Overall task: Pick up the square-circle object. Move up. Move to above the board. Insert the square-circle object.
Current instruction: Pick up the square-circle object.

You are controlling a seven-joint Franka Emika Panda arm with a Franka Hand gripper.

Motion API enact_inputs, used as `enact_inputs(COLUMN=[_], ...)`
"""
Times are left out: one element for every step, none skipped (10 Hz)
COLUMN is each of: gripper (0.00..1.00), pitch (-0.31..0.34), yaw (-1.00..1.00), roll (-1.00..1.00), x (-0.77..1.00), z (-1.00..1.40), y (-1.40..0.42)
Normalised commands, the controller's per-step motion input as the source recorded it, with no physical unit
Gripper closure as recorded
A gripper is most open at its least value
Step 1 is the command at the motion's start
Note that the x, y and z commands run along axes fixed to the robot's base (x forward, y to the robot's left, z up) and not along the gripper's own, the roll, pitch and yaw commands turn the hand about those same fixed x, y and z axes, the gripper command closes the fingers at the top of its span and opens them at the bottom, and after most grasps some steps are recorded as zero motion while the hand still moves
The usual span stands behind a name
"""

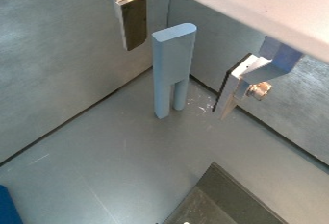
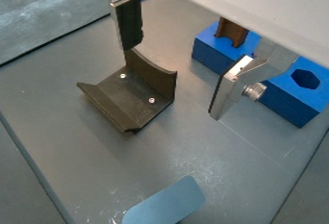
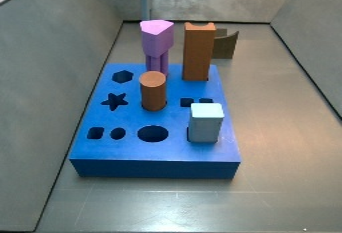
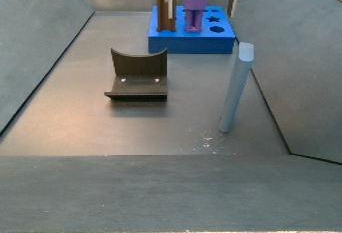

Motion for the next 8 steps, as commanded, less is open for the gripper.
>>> enact_inputs(gripper=[0.0, 0.0, 0.0, 0.0, 0.0, 0.0, 0.0, 0.0], pitch=[-0.013, 0.0, 0.0, 0.0, 0.0, 0.0, 0.0, -0.04], yaw=[-0.06, 0.0, 0.0, 0.0, 0.0, 0.0, -0.1, -0.27], roll=[0.0, 0.0, 0.0, 0.0, 0.0, -0.01, -0.09, -0.22], x=[-0.28, -0.4, -0.54, -0.54, -0.47, -0.44, -0.19, 0.02], z=[0.0, -0.01, 0.0, 0.0, 0.0, -0.05, -0.08, -0.08], y=[0.0, 0.23, 0.31, 0.38, 0.42, 0.47, 0.45, 0.38])
